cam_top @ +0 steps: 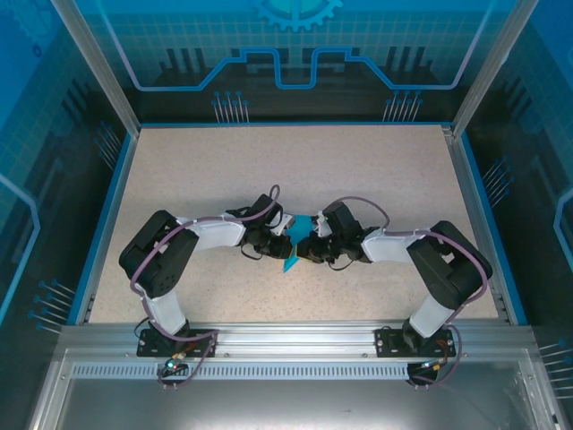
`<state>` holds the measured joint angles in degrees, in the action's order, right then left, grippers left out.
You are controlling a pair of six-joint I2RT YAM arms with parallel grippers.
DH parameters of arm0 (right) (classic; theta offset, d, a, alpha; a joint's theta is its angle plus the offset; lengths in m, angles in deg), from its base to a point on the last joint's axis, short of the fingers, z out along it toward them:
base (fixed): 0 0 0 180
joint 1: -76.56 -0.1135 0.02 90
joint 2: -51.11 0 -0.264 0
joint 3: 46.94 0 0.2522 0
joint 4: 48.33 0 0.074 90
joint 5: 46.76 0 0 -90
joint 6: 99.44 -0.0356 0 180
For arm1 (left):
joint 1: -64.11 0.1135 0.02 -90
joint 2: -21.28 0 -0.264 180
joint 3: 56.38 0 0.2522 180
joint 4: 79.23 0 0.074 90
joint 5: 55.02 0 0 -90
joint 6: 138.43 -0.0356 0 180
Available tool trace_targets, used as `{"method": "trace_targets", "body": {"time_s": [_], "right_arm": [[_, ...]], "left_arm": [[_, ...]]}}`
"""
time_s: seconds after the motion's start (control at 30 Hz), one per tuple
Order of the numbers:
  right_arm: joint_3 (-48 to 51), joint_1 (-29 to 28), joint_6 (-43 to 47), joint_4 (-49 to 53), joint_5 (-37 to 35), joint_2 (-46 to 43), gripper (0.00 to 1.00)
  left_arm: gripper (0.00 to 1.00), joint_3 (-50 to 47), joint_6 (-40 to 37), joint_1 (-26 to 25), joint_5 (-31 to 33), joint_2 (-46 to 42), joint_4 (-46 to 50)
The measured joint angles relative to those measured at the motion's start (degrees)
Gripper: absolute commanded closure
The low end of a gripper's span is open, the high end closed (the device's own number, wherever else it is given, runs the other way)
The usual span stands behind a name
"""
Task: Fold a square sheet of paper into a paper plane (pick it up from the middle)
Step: Third fold the triangle at the center of the table.
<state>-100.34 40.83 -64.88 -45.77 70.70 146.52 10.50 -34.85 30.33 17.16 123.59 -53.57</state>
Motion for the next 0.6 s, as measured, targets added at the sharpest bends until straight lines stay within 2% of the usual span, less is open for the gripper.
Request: {"method": "trace_targets", "body": {"time_s": [0.6], "right_arm": [[1.25, -0.33, -1.62, -5.62, -0.85, 5.44, 0.88]], "left_arm": [[0.90, -0.04, 0.00, 0.00, 0.00, 0.00, -0.22]]}}
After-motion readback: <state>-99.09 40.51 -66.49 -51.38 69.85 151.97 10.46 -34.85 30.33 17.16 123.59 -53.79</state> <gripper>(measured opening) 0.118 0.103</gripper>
